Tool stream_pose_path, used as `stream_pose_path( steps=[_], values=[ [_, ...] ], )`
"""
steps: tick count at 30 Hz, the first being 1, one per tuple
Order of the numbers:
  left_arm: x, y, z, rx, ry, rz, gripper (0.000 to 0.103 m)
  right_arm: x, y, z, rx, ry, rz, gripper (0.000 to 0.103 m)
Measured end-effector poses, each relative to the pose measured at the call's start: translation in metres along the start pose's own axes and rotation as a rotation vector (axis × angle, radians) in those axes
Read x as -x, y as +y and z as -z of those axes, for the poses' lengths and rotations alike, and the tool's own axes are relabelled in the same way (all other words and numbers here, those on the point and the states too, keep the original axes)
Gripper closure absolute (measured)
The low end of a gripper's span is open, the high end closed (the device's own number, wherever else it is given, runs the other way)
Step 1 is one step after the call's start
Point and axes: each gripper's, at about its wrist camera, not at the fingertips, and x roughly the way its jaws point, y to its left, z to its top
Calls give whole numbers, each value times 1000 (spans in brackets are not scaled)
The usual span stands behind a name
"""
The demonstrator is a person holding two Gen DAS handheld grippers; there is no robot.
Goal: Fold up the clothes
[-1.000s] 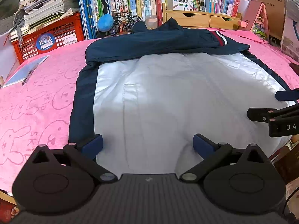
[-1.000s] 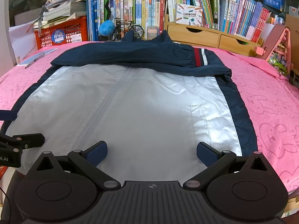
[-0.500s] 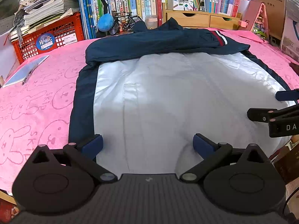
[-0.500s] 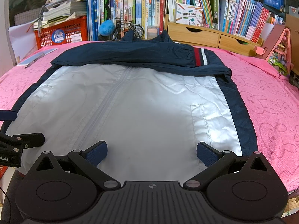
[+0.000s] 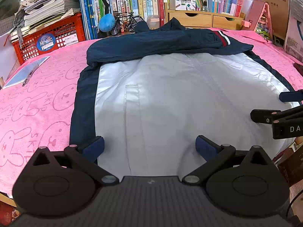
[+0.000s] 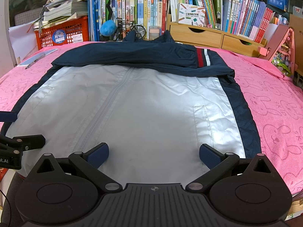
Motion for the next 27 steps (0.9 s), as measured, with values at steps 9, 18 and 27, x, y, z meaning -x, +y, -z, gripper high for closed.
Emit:
stream_pose_path(
  steps=[9, 18, 27],
  values=[
    [0, 0, 0, -2, 0, 1, 0, 0, -1, 0, 3, 2, -2, 0],
    [1, 0, 0, -7, 3, -1, 0, 15, -8, 11, 30, -49, -35, 0],
    [40, 23, 34, -197, 50, -25, 0, 57, -55, 80, 197, -66, -134, 0]
  ],
)
